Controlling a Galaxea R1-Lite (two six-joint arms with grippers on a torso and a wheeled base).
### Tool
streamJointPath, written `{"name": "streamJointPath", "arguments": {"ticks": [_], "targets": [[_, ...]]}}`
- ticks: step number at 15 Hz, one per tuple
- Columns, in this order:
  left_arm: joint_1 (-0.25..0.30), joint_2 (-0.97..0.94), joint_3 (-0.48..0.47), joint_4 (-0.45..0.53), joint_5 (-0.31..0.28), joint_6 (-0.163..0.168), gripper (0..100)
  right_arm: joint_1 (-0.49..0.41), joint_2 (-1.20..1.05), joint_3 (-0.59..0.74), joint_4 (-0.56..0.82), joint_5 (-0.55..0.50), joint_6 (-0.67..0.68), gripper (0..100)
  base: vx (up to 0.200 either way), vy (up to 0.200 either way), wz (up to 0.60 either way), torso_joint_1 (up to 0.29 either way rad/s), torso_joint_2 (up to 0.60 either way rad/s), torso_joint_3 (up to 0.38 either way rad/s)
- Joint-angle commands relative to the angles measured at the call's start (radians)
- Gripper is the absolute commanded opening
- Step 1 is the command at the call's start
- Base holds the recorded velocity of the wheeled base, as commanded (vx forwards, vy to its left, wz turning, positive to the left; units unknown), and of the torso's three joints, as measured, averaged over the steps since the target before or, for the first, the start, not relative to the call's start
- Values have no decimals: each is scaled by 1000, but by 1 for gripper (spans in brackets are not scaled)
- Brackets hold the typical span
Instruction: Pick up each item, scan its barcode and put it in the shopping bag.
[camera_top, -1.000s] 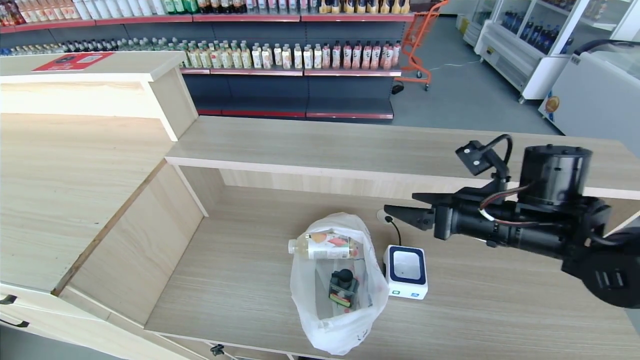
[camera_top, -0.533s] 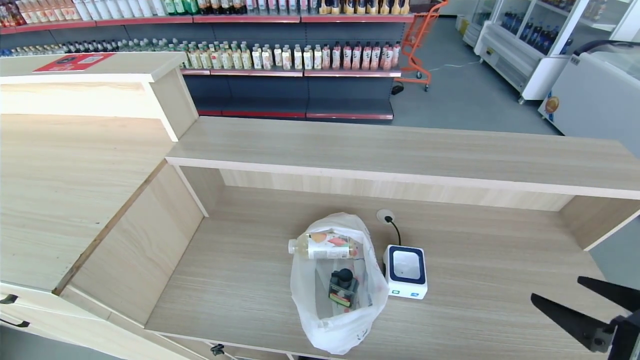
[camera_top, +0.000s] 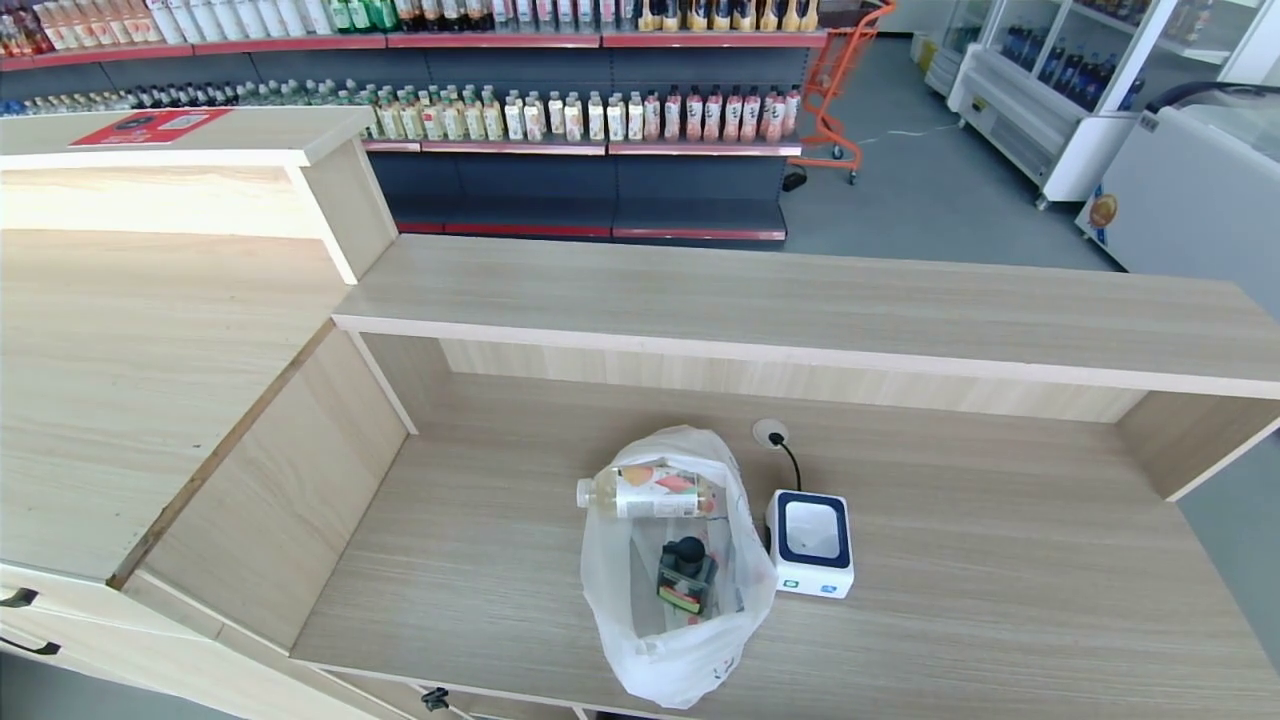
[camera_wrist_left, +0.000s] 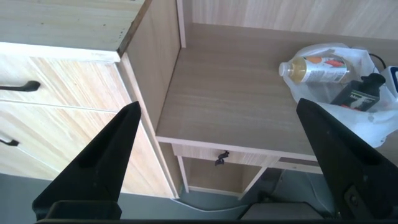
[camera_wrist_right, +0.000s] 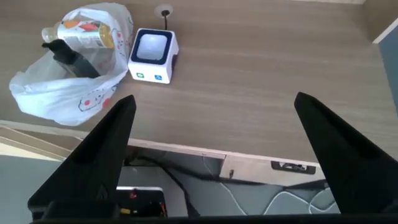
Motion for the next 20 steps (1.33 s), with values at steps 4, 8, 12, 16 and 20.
{"name": "streamJointPath", "arguments": {"ticks": [4, 8, 12, 16, 20], "targets": [[0, 1, 0, 0, 0, -1, 100, -8, -90, 6, 8, 3, -26, 0, 0, 0, 0, 0, 0, 0], [0, 6, 0, 0, 0, -2, 100, -8, -90, 6, 8, 3, -6, 0, 0, 0, 0, 0, 0, 0], [0, 0, 0, 0, 0, 28, 100, -8, -90, 6, 8, 3, -9, 0, 0, -100, 0, 1, -1, 1], [0, 0, 0, 0, 0, 28, 100, -8, -90, 6, 8, 3, -8, 0, 0, -200, 0, 10, 5, -1], [0, 0, 0, 0, 0, 5, 100, -8, -90, 6, 8, 3, -11, 0, 0, -50, 0, 1, 1, 2]]}}
